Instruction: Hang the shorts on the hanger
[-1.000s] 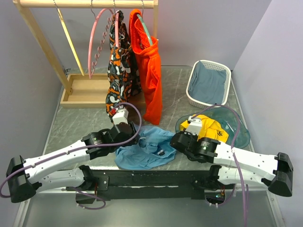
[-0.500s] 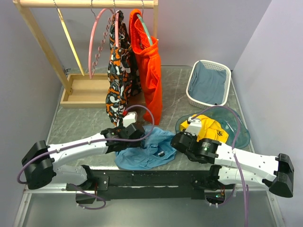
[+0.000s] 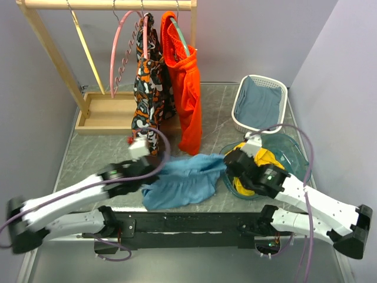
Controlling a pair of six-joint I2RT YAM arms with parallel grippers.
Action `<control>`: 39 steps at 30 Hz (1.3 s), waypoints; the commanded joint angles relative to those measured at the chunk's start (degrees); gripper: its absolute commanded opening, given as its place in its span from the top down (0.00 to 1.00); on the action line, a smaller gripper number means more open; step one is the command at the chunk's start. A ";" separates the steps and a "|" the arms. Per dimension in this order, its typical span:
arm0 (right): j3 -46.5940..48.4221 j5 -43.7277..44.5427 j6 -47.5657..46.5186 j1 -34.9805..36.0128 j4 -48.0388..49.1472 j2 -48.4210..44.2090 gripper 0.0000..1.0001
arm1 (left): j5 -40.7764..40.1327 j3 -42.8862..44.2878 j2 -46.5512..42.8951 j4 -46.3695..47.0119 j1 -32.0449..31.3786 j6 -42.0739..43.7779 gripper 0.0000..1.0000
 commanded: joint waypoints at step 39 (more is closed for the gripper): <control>9.94 -15.50 -11.79 -8.02 14.43 12.10 1.00 | 3.60 0.74 -20.53 2.63 0.07 8.95 0.82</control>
